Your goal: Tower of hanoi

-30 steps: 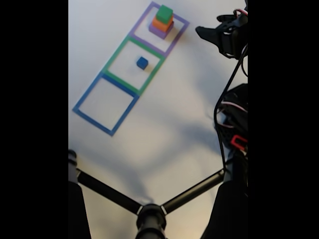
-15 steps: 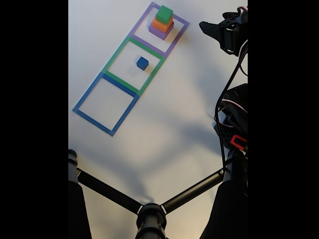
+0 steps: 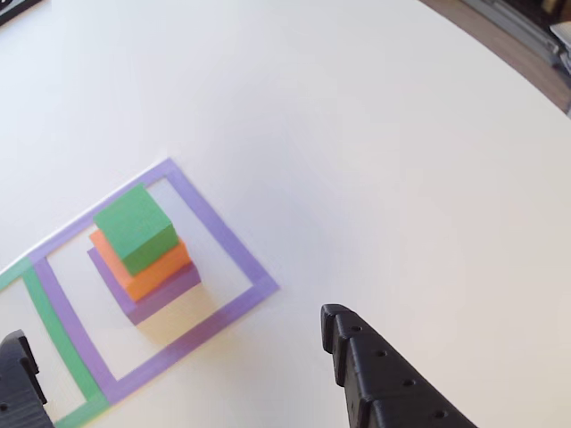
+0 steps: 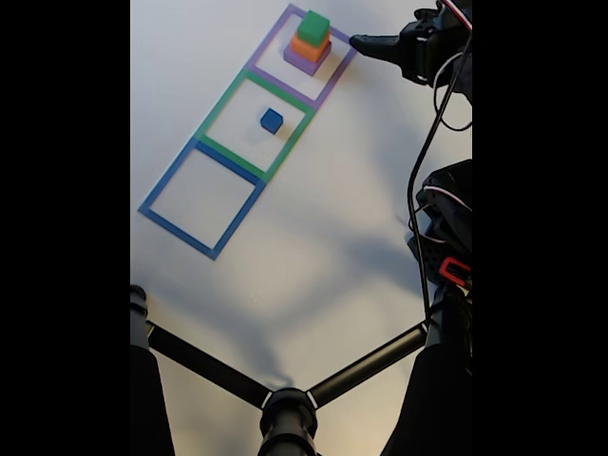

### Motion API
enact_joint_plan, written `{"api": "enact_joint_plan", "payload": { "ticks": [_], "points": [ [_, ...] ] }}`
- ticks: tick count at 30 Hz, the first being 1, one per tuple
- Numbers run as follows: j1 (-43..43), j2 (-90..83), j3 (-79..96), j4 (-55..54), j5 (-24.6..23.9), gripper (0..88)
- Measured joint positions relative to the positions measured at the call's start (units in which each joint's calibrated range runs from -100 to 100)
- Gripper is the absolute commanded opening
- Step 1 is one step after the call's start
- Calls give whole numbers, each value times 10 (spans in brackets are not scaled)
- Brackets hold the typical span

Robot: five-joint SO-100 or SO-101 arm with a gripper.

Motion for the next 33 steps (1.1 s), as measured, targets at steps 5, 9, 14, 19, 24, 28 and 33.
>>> {"api": "enact_joint_plan", "payload": {
  "ticks": [5, 9, 14, 19, 24, 28, 33],
  "points": [
    [4, 42, 112, -163, 0, 440],
    [3, 82, 175, -289, 0, 443],
    [-38, 129, 206, -396, 0, 441],
    [-70, 202, 220, -517, 0, 442],
    [-78, 254, 229, -583, 0, 443],
    [-86, 285, 244, -640, 0, 443],
    [-86, 326, 255, -707, 0, 446]
  ]
}}
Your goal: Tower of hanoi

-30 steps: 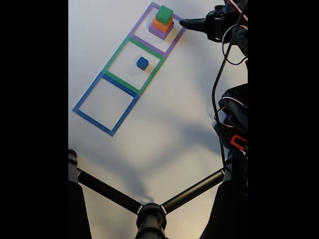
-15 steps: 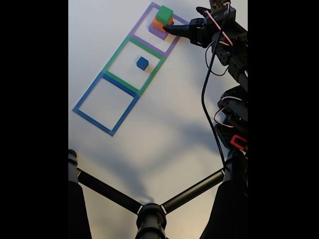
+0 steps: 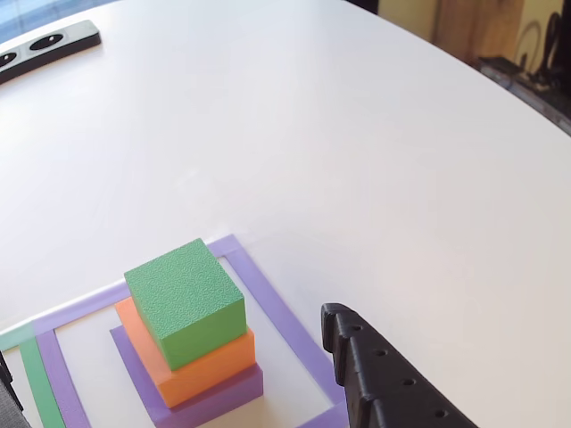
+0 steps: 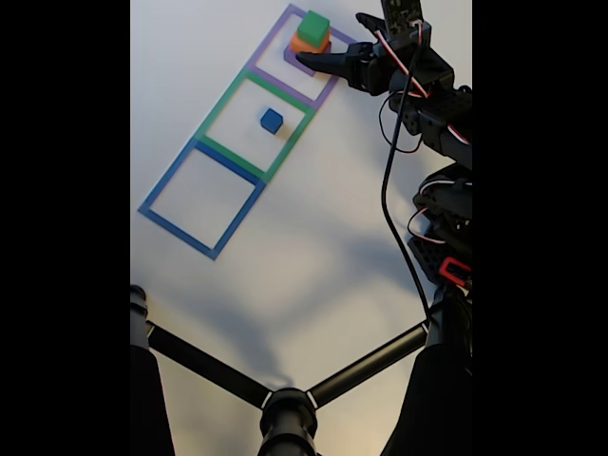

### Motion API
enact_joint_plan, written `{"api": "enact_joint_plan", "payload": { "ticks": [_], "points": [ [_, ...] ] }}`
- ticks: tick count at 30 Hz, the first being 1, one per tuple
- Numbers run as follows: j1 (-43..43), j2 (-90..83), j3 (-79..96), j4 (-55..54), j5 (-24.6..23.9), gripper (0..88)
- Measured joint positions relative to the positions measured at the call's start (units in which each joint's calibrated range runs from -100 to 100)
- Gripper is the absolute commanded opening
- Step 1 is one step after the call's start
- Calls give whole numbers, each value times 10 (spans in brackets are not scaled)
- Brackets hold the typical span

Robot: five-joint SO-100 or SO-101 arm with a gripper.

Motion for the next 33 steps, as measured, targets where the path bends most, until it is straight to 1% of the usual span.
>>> {"api": "enact_joint_plan", "payload": {
  "ticks": [9, 18, 24, 33],
  "points": [
    [7, 88, 7, -136, 0, 444],
    [8, 164, 6, -205, 0, 444],
    [-7, 241, -1, -297, 0, 442],
    [-7, 314, -38, -337, 0, 444]
  ]
}}
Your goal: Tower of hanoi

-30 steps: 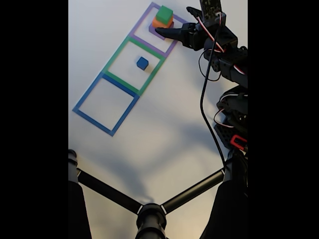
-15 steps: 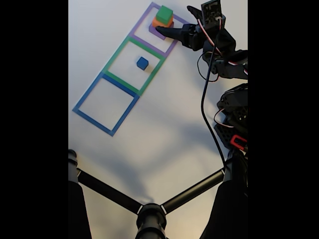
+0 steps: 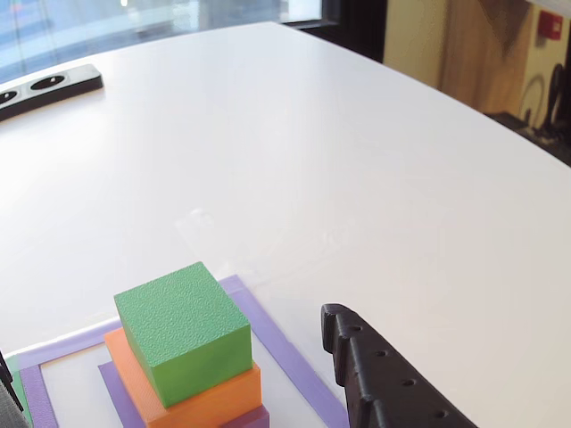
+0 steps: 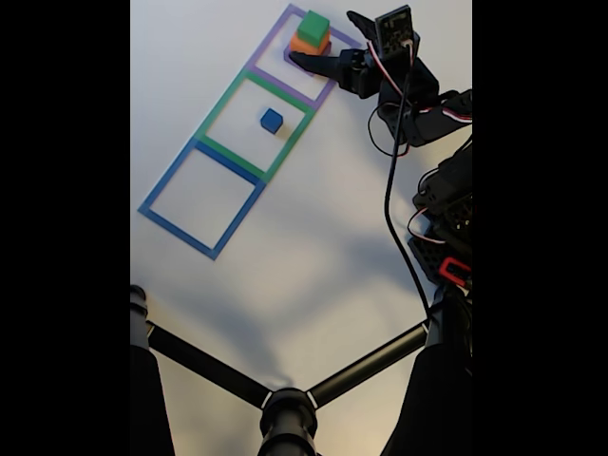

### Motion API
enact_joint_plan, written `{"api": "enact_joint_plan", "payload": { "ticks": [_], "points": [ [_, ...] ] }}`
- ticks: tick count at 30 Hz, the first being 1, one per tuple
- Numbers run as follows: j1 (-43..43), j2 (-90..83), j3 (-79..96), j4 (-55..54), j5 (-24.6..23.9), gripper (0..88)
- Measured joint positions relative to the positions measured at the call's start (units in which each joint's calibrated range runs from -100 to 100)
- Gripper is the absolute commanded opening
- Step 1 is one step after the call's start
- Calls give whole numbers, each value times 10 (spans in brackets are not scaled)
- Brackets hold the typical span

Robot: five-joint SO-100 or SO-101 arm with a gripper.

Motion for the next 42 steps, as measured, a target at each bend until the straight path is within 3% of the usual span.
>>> {"api": "enact_joint_plan", "payload": {
  "ticks": [42],
  "points": [
    [-18, 140, -94, -47, 0, 440]
  ]
}}
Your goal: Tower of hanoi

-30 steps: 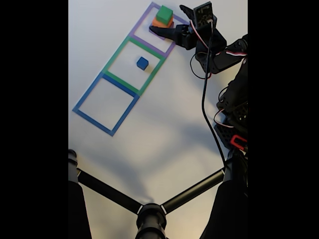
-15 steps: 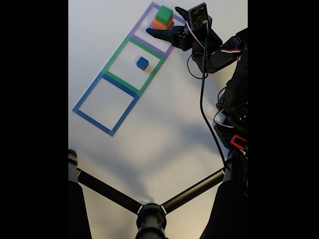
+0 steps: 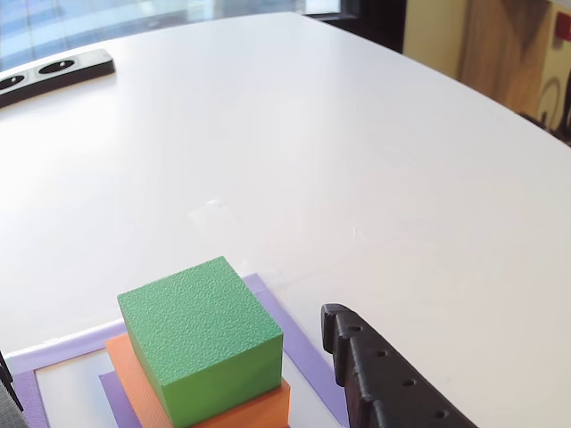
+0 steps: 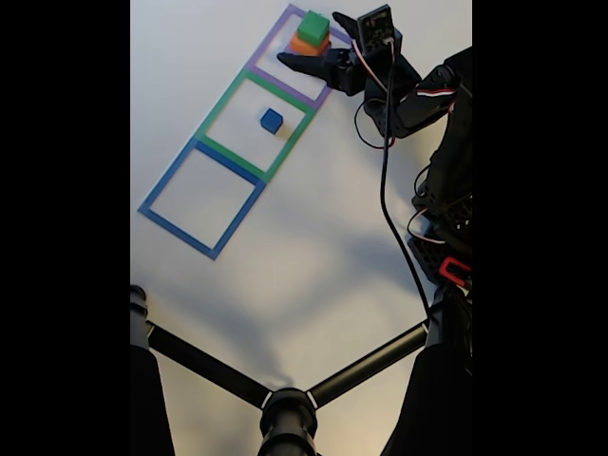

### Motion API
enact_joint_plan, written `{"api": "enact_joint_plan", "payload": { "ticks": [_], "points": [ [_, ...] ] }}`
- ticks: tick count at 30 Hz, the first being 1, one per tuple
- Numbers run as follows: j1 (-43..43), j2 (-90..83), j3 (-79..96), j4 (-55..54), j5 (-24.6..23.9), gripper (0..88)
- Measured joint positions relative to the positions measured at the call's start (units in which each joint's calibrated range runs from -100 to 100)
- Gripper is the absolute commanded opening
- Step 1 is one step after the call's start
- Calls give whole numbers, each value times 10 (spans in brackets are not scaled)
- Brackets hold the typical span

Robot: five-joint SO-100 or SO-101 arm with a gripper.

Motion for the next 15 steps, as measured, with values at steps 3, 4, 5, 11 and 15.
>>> {"api": "enact_joint_plan", "payload": {
  "ticks": [3, 4, 5, 11, 15],
  "points": [
    [-1, 0, -7, 0, 0, 440],
    [-3, 0, -10, 0, 0, 440],
    [-4, 3, -14, 0, 0, 439],
    [-10, 20, -17, 0, 0, 421],
    [-10, 28, -21, 0, 0, 407]
  ]
}}
